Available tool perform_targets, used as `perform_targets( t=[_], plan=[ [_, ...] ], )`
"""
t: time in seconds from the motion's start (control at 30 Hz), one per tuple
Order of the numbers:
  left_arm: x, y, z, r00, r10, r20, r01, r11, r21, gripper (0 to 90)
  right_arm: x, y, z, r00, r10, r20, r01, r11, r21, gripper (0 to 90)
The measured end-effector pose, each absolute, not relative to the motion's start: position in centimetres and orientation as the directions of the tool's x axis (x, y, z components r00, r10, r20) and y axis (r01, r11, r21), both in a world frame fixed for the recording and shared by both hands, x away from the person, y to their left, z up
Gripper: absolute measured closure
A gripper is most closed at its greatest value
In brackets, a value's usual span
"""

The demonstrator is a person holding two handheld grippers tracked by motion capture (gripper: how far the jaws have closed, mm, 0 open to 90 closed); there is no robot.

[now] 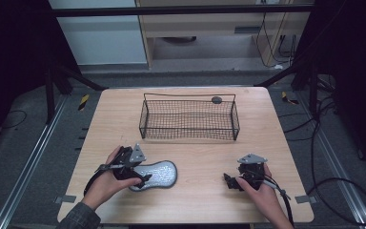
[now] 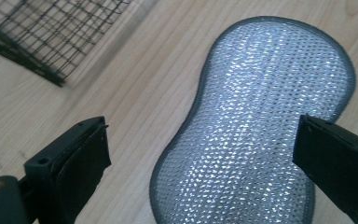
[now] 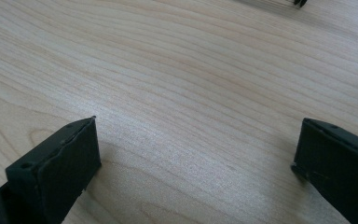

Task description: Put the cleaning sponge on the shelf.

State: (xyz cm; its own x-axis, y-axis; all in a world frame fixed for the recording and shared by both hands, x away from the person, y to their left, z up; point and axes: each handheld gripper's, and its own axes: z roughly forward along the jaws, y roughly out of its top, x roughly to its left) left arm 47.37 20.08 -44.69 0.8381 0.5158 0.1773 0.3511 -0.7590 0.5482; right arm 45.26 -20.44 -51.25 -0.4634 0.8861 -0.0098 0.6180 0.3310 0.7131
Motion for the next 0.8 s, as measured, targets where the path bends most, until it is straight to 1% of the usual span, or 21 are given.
perform_targets(
  t=[0.07, 0.17, 0.3, 0.43, 0.53, 0.8],
  plan=[
    [47.5, 20.0, -44.6, 0.846, 0.507, 0.164, 0.353, -0.764, 0.540, 2.9, 45.3, -20.5, -51.2, -0.464, 0.886, -0.010, 0.618, 0.332, 0.713, 0.4],
    [47.7, 19.5, -44.6, 0.857, 0.483, 0.179, 0.343, -0.795, 0.501, 3.1, 45.3, -20.4, -51.2, -0.464, 0.886, -0.008, 0.618, 0.331, 0.713, 0.4],
    [47.8, 19.0, -44.6, 0.873, 0.456, 0.172, 0.333, -0.817, 0.471, 3.0, 45.3, -20.5, -51.2, -0.466, 0.885, -0.009, 0.618, 0.332, 0.712, 0.4],
    [47.9, 18.4, -44.7, 0.892, 0.412, 0.186, 0.308, -0.856, 0.415, 3.1, 45.3, -20.5, -51.2, -0.467, 0.884, -0.009, 0.619, 0.334, 0.711, 0.4],
    [48.1, 18.0, -44.9, 0.910, 0.375, 0.175, 0.287, -0.876, 0.387, 3.1, 45.3, -20.5, -51.2, -0.466, 0.885, -0.008, 0.620, 0.334, 0.710, 0.4],
    [48.3, 16.9, -46.0, 0.936, 0.317, 0.152, 0.256, -0.911, 0.322, 3.4, 45.3, -20.5, -51.2, -0.469, 0.883, -0.009, 0.621, 0.337, 0.708, 0.4]
  ],
)
